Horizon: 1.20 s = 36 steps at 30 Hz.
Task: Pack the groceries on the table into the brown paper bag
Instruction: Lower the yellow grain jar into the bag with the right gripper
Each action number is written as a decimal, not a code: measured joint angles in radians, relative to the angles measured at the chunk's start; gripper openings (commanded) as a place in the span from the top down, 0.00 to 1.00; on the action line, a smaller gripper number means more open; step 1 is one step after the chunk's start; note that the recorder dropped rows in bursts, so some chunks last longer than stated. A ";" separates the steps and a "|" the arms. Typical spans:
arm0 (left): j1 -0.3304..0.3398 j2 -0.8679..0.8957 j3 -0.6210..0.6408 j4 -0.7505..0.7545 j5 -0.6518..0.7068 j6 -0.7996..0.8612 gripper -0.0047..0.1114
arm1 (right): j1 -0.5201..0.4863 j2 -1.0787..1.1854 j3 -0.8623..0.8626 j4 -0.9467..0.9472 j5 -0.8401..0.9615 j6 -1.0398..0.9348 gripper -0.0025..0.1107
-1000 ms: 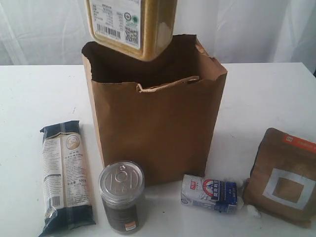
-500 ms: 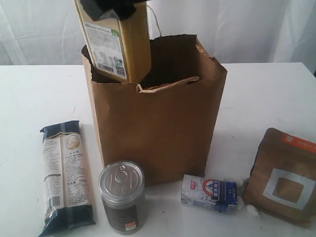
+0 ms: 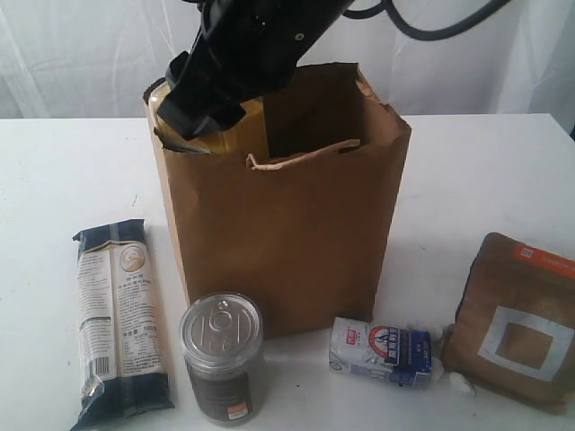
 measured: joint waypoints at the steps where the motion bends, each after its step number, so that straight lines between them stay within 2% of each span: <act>1: 0.000 0.000 0.000 0.000 0.000 0.000 0.96 | 0.000 0.003 0.000 0.000 0.000 0.007 0.98; 18: 0.000 0.000 0.000 0.000 0.000 0.000 0.96 | 0.000 0.071 -0.002 0.005 0.002 0.086 0.98; 26: 0.000 0.000 0.000 0.000 0.000 0.000 0.96 | 0.000 0.071 -0.002 -0.002 0.063 0.128 0.97; 29: 0.000 0.000 0.000 0.000 0.000 0.000 0.96 | 0.000 0.071 -0.002 -0.008 0.069 0.145 0.92; 36: 0.000 0.000 0.000 0.000 0.000 0.000 0.96 | 0.000 0.121 -0.002 -0.009 0.093 0.198 0.68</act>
